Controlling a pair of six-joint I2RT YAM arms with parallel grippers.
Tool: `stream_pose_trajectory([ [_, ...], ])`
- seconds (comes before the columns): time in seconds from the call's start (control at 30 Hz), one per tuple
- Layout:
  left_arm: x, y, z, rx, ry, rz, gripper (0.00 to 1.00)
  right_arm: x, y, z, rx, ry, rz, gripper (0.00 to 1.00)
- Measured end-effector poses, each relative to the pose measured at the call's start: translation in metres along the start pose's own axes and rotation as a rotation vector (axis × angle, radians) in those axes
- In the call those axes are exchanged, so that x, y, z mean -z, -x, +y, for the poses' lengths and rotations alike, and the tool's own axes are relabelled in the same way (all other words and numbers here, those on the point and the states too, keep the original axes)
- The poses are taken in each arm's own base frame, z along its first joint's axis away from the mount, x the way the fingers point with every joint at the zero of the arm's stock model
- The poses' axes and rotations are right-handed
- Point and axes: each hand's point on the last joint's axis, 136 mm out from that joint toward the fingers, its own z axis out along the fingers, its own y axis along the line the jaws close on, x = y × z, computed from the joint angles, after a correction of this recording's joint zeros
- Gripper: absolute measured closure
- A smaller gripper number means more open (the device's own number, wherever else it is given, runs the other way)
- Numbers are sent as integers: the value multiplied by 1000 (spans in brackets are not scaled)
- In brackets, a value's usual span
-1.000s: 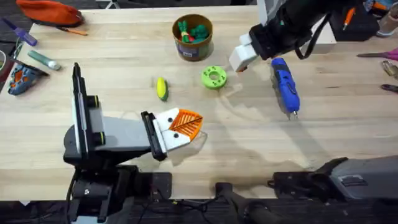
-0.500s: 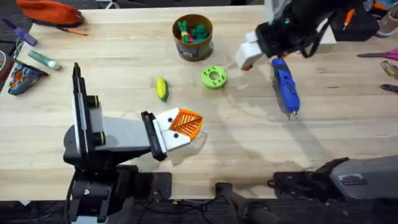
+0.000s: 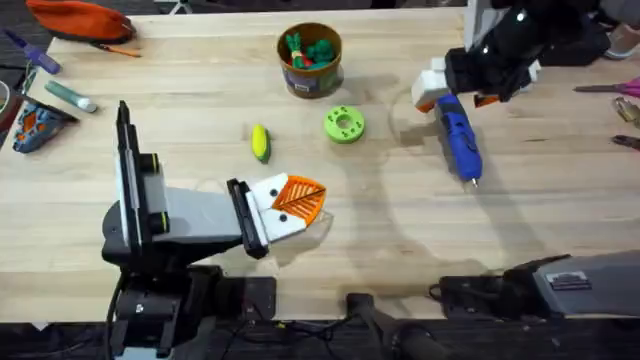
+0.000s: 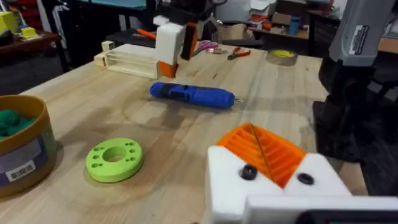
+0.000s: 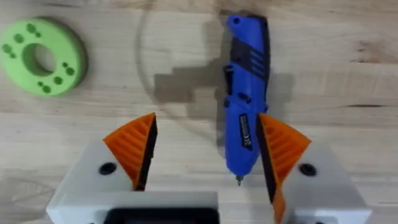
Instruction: Pick up the gripper from the table and insert it into the empty holder that is missing its gripper. Then pick up a screw, insert it into the mounting hole, and use the screwdriver to tighten it. Finally, clean up the table by picking up the vegetable and placing it into the bucket.
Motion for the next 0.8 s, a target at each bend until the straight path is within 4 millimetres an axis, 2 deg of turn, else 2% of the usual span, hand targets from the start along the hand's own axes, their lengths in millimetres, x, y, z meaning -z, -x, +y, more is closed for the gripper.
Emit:
stream_pose_trajectory([
  [0.2,0,0,0,0,0,0,988,-18,-4,-27,-11,-21,16,125],
  [0.37,0,0,0,0,0,0,988,-33,3,-48,-22,-39,29,126],
  [0.63,0,0,0,0,0,0,988,-73,2,-52,-11,-50,112,126],
  [0.73,0,0,0,0,0,0,988,-82,-1,-52,-6,-51,139,126],
  [0.8,0,0,0,0,0,0,988,-96,-7,-51,-3,-53,187,126],
])
